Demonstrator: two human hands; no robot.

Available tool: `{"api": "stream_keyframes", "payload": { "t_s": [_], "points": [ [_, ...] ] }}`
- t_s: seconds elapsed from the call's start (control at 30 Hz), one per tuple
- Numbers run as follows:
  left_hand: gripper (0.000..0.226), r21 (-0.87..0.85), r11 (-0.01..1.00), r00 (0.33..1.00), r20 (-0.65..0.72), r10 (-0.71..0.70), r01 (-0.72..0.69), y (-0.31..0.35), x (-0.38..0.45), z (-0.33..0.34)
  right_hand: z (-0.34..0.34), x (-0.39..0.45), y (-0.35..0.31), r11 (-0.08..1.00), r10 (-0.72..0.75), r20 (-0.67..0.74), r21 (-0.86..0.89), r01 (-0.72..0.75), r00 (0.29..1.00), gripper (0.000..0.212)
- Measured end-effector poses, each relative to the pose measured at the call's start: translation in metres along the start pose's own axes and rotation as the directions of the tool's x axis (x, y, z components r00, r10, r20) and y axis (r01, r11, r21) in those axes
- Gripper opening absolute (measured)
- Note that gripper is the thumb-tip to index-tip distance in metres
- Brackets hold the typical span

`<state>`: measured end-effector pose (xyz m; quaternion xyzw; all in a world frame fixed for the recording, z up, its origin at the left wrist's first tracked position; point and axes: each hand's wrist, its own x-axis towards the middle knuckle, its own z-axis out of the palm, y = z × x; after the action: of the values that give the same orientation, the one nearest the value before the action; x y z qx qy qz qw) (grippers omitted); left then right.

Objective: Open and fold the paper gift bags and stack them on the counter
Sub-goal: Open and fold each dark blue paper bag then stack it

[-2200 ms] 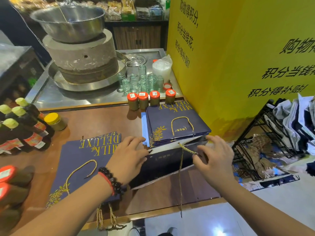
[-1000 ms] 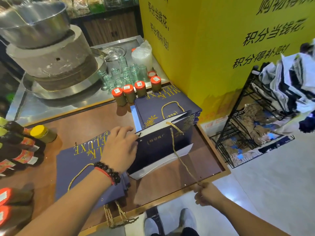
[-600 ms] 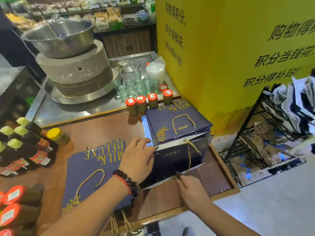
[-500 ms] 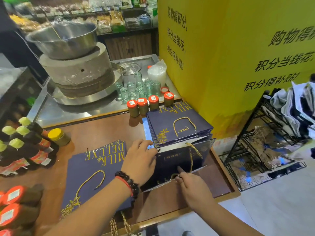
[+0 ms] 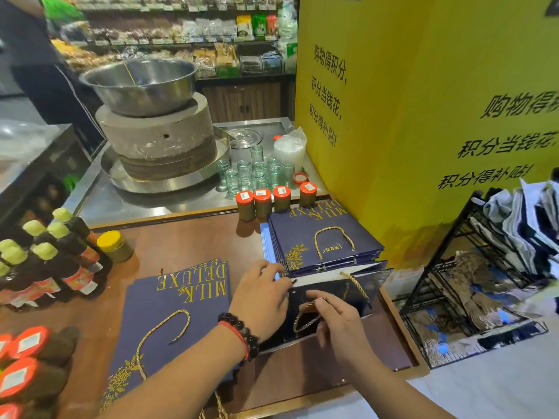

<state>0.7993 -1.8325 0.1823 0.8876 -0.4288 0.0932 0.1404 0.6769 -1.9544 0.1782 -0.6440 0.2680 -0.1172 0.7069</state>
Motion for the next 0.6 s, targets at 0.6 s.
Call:
{"api": "stream_keyframes", "payload": {
  "t_s": [0.6],
  "points": [
    [0.023,-0.038,0.999,0.997,0.076,-0.014,0.017,0.006,-0.001,-0.012,0.018,0.018,0.013,0.942,0.078,0.010,-0.329,-0.070,0.997,0.028]
  ]
}}
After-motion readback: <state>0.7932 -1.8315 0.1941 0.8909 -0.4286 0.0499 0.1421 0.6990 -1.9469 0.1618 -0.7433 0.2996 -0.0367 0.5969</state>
